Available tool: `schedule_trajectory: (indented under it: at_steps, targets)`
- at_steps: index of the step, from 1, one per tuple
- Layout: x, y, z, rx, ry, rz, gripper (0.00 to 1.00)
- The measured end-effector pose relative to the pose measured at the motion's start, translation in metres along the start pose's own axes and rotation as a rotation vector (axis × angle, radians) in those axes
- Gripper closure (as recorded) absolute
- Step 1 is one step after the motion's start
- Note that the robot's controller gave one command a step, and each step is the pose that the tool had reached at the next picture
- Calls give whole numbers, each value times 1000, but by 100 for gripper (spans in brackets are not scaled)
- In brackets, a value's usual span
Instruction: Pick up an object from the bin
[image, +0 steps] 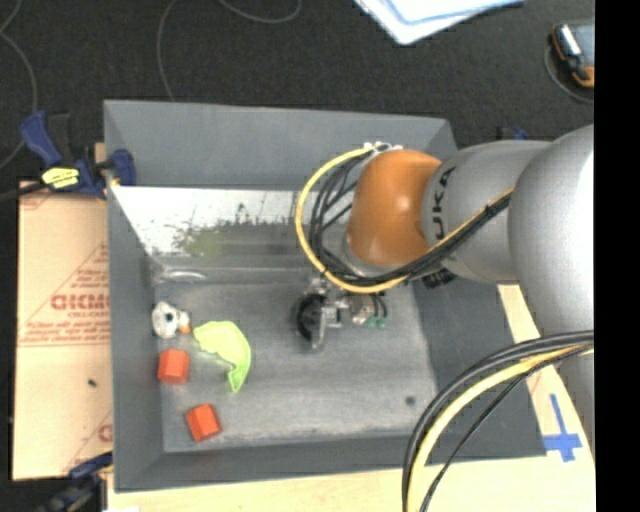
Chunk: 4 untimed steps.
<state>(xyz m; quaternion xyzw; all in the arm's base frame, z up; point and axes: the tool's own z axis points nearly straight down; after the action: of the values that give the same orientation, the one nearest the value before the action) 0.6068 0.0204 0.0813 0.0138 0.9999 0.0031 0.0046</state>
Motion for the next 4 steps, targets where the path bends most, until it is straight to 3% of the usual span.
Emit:
schedule_trajectory:
  at_steps: [1,2,4]
  targets:
    - [-1,0,-14,0,-7,0,100]
    - [1,-1,-28,2,2,-1,100]
    - [-1,-1,-64,1,-4,0,100]
